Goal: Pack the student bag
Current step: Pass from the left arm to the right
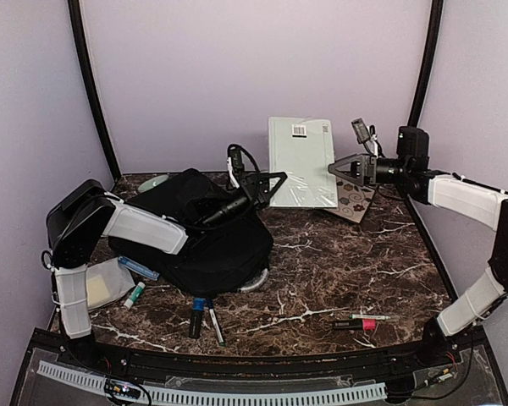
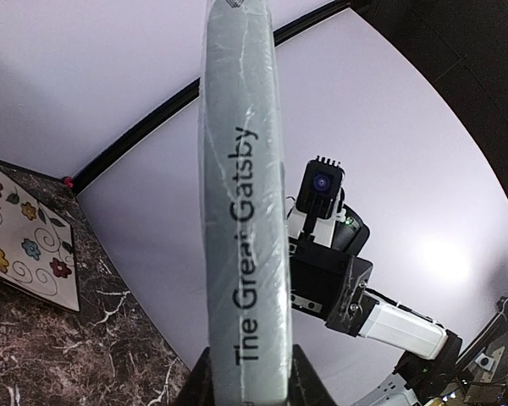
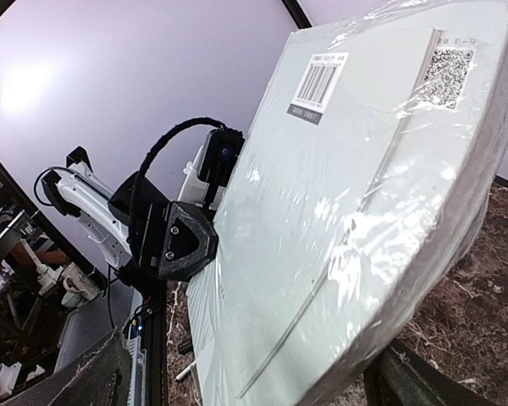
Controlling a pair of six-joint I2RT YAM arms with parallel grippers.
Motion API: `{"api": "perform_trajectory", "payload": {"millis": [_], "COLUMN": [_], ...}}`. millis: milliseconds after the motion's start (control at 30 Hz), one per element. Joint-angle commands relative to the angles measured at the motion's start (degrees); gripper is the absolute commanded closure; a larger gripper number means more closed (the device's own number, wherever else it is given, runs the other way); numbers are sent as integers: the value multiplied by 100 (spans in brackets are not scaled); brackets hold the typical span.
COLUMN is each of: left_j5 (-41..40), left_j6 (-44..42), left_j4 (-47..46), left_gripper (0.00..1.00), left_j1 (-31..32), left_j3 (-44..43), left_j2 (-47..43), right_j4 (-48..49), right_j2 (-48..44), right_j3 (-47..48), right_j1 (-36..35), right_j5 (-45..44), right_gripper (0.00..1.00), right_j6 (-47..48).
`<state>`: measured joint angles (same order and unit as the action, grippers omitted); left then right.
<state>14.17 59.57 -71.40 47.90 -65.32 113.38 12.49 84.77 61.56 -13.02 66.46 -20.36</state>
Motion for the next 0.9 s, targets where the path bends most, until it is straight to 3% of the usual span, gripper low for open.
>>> {"api": "perform_trajectory", "payload": {"millis": [0, 300, 533, 800, 867], "left_j5": [53, 65, 150, 234, 289], "left_j6": [363, 478, 586, 519, 344], "left_j4": [-1387, -1466, -1347, -967, -884], "left_gripper": [100, 100, 100, 100, 79], "left_j1": [26, 26, 44, 44, 44], "left_j3": [-225, -145, -165, -199, -167], "left_j2": [-212, -186, -107, -63, -74], "right_j4": [628, 872, 2652, 2937, 2678], "right_j2": [339, 604, 961, 1011, 964], "right_j3": [270, 390, 223, 171, 155], "right_j1": [-170, -179, -197, -214, -197], "right_j5": [-102, -61, 213, 237, 226], "right_gripper": [6, 16, 37, 80, 92], "right_j6": [-599, -1193, -2867, -3064, -2862]}}
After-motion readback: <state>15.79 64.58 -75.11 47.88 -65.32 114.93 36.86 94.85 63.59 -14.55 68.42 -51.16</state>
